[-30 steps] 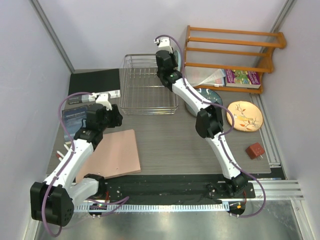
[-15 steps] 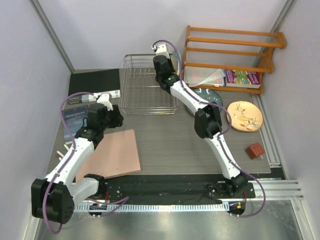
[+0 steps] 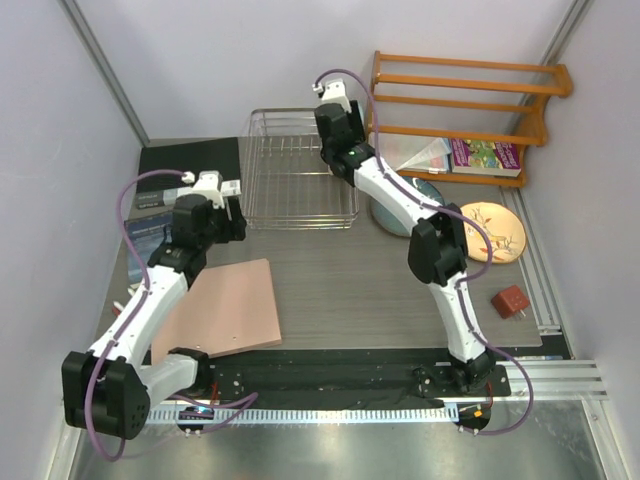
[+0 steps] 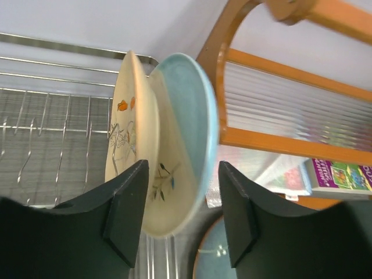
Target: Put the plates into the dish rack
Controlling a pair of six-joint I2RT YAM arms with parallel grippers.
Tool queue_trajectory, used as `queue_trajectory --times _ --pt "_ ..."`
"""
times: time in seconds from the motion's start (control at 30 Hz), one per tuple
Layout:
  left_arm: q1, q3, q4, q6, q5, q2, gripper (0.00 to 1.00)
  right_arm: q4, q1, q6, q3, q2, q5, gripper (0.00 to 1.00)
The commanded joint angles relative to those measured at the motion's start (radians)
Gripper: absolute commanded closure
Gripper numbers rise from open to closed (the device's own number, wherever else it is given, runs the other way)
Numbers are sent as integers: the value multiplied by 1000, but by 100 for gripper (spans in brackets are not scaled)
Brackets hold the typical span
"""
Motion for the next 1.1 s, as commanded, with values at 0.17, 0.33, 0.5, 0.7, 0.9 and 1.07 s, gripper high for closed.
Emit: queue_trajectory --times 0.17,0.33,0.5,0.7,0.9,1.07 --pt "7 160 17 9 -2 21 29 -41 -48 45 -438 -528 -166 20" --pt "7 113 4 -88 76 20 30 -48 -184 74 -729 -747 -424 9" --pt "7 96 -52 -129 75 50 43 -137 -324 -56 -897 -751 -671 91" --pt "8 105 -126 -194 -28 63 55 -154 -413 -132 -912 -618 -798 99" --pt "19 105 -154 -200 92 84 37 -290 -453 -197 -818 -508 -832 69" --pt "57 99 -113 -165 66 95 36 -237 -453 -401 -1005 -646 -878 61"
